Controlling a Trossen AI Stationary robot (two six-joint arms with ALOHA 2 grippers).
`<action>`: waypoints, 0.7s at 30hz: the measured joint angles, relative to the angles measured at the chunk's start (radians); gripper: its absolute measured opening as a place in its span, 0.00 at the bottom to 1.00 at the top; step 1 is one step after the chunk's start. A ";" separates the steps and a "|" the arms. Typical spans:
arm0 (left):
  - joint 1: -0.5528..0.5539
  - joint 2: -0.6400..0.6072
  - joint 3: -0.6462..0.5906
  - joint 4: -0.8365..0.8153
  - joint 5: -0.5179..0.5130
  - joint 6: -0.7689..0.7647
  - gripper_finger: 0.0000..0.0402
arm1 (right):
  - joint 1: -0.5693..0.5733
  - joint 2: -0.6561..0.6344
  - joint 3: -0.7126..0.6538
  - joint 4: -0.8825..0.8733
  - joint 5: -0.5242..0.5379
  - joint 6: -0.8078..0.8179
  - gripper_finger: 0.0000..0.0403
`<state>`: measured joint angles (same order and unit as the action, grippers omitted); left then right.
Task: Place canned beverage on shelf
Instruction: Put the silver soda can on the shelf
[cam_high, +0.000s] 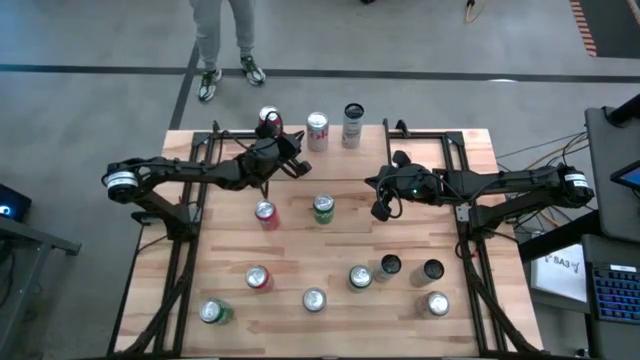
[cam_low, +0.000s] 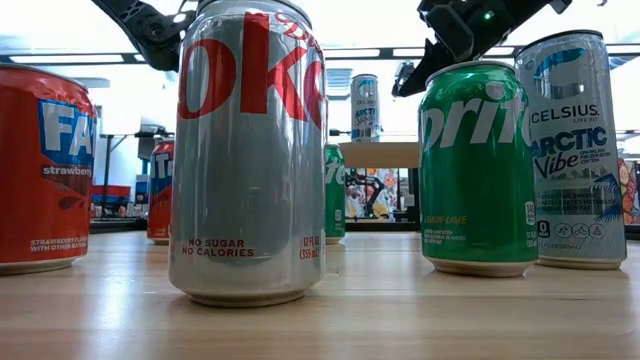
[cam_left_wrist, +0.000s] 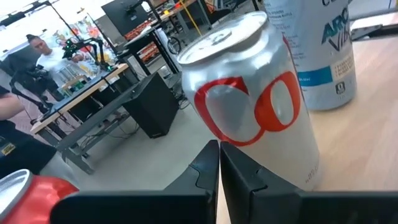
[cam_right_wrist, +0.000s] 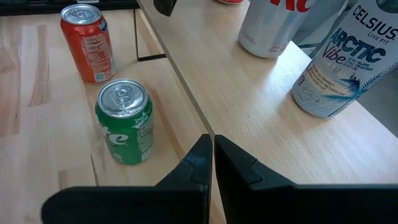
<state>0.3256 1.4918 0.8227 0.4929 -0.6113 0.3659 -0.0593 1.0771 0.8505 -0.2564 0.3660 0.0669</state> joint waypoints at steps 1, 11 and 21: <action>0.001 0.000 0.000 0.005 0.000 0.000 0.00 | 0.000 0.000 0.000 0.000 0.000 -0.003 0.02; 0.005 0.012 0.000 0.048 0.053 -0.009 0.00 | 0.000 0.000 0.000 0.000 0.000 -0.006 0.02; 0.005 0.040 0.000 0.092 0.079 -0.017 0.00 | 0.000 0.000 0.000 0.000 0.000 -0.006 0.02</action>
<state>0.3309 1.5322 0.8227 0.5847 -0.5323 0.3492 -0.0593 1.0771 0.8505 -0.2562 0.3660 0.0605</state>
